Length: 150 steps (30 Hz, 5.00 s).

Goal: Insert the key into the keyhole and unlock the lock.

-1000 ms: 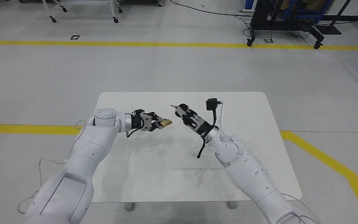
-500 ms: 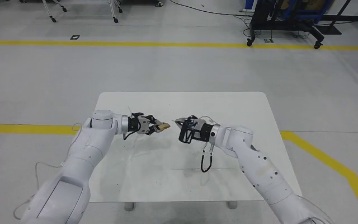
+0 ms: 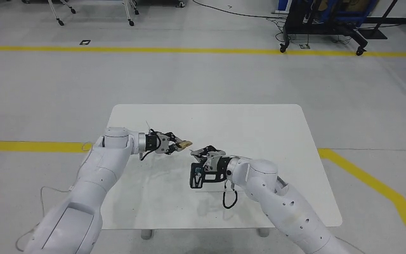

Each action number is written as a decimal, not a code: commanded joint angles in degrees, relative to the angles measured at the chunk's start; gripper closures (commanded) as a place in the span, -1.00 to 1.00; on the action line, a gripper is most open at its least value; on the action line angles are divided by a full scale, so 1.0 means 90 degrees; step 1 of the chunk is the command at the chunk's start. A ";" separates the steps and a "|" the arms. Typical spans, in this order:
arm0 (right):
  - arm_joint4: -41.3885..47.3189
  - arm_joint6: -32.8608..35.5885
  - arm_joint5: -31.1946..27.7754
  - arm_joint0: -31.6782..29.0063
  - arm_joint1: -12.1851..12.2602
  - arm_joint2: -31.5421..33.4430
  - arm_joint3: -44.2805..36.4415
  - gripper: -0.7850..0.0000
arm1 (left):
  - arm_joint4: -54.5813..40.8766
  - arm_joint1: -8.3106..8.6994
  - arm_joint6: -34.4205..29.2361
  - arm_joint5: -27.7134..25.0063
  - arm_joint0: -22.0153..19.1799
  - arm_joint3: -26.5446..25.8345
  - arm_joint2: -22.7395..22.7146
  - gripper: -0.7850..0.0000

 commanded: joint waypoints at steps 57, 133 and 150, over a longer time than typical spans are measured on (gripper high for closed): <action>0.0606 -0.0353 -0.0659 0.0261 -0.0060 -0.0130 0.0071 1.00 | -0.0030 0.0243 -0.1088 -0.0335 0.0155 -0.0267 0.0188 1.00; 0.1082 -0.0131 -0.0204 0.0655 -0.0124 -0.0566 0.0323 -1.00 | -0.2801 0.0454 -0.0054 -0.2801 -0.0608 0.0772 0.1840 1.00; 0.3473 -0.1627 -0.2232 0.1554 -0.0126 -0.0247 0.2449 1.00 | -0.1651 0.0857 0.1097 -0.4825 0.0247 -0.0743 0.1143 1.00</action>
